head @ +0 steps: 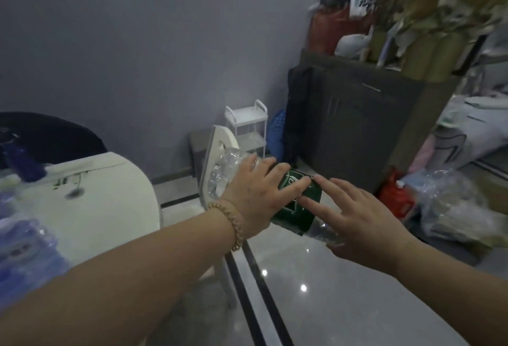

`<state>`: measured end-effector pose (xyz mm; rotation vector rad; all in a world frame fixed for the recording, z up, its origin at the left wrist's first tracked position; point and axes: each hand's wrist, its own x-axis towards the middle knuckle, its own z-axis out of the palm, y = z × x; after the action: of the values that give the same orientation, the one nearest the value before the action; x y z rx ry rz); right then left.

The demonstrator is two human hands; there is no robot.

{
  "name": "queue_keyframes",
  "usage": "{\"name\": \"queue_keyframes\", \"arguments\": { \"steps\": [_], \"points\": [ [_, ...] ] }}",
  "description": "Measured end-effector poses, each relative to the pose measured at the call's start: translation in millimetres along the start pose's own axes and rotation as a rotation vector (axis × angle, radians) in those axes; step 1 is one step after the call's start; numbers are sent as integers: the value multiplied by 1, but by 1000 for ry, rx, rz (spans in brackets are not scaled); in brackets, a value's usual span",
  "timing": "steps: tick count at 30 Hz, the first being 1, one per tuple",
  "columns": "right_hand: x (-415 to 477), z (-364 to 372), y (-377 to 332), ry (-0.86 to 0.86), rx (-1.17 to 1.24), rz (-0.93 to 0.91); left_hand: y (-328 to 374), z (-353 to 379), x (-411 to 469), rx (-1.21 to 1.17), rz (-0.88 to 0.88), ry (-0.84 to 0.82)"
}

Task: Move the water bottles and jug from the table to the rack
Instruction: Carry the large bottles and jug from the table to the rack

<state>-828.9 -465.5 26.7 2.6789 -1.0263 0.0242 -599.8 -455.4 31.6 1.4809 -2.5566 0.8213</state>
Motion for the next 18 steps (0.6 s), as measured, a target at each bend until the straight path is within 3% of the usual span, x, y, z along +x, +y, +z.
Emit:
{"name": "queue_keyframes", "arguments": {
  "steps": [8, 13, 18],
  "points": [
    [99, 25, 141, -79, -17, 85, -64, 71, 169, 0, 75, -30],
    [161, 66, 220, -68, 54, 17, -96, 134, 254, -21, 82, -103],
    [240, 126, 310, -93, 92, -87, -118, 213, 334, -48, -17, -194]
  ]
}}
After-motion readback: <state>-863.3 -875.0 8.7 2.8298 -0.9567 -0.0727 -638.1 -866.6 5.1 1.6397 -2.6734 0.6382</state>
